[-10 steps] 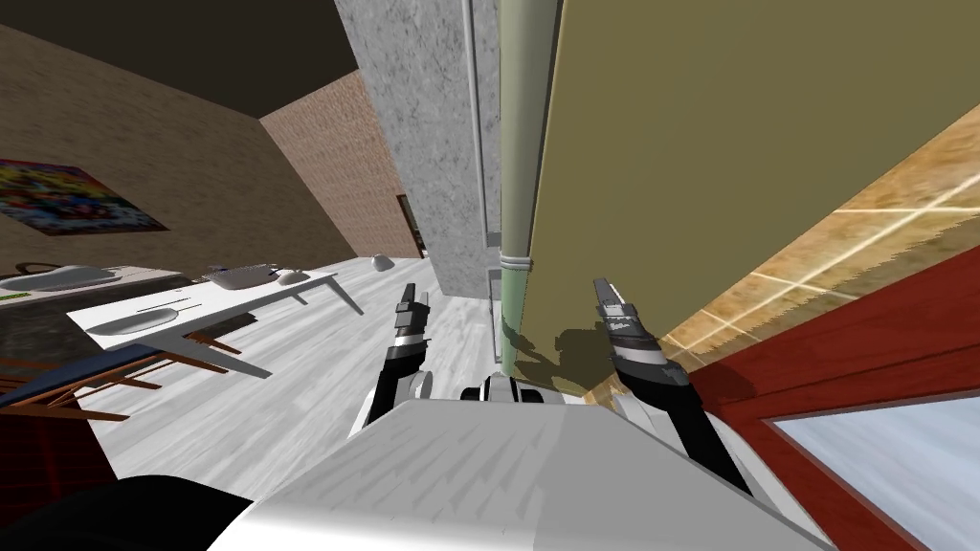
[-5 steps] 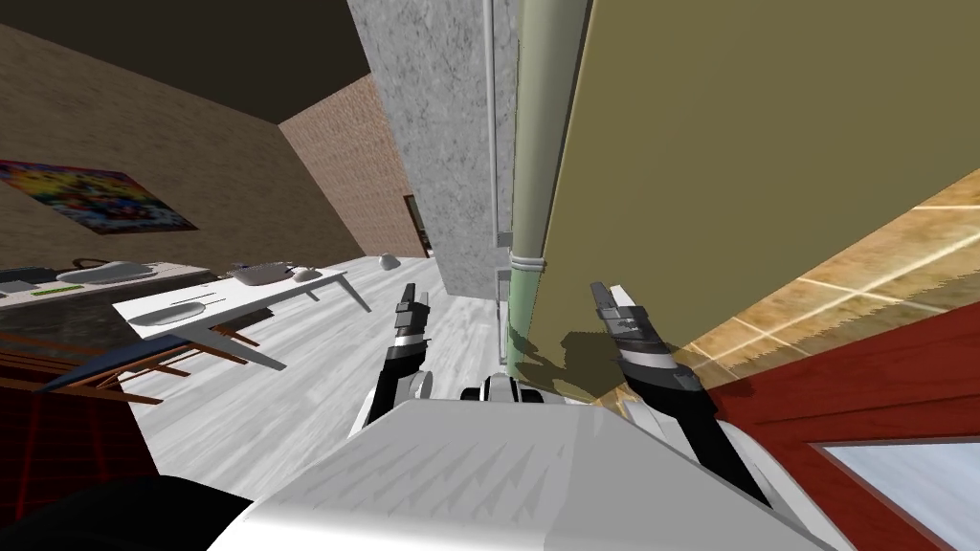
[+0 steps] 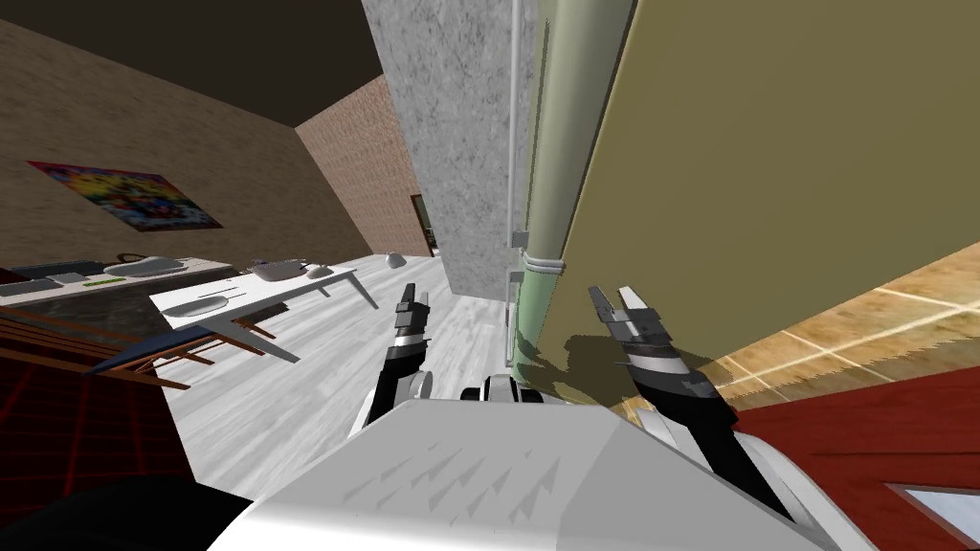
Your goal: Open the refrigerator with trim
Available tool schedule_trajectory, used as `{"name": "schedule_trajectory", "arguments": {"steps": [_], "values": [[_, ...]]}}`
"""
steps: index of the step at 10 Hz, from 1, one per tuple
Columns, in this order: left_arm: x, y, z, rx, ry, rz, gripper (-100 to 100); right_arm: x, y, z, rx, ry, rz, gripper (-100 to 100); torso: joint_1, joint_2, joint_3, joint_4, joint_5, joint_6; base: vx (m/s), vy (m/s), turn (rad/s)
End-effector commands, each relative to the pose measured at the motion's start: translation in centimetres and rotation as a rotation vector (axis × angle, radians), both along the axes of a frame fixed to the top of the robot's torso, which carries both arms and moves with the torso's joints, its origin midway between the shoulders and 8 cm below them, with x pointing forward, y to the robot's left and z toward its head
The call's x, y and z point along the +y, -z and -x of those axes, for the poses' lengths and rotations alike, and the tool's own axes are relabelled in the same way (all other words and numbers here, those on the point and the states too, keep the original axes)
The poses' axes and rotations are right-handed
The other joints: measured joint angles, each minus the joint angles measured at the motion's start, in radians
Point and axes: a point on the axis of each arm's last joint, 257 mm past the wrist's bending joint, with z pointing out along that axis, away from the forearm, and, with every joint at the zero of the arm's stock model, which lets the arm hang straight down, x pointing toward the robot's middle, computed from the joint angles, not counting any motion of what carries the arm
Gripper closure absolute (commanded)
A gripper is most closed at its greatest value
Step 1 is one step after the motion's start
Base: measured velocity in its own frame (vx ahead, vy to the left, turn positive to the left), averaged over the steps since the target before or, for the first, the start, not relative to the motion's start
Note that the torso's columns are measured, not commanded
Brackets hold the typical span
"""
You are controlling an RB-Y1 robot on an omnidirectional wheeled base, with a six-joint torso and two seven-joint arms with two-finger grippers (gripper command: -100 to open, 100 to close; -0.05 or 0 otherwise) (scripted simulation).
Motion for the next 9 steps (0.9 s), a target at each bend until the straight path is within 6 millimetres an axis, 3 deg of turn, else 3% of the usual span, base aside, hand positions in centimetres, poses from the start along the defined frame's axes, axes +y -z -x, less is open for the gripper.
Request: {"name": "schedule_trajectory", "arguments": {"steps": [1,9], "values": [[0.0,0.0,0.0,0.000,0.000,0.000,0,-0.4,0.4,0.1,0.020,0.063,0.104,-100,0.000,0.000,0.000,0.000,0.000,0.000,0.033,0.058,0.063],[0.0,0.0,0.0,0.000,0.000,0.000,0,-1.9,2.0,0.5,0.096,0.244,0.423,-100,0.003,0.000,0.000,0.000,0.001,0.000,0.024,0.073,0.066]]}}
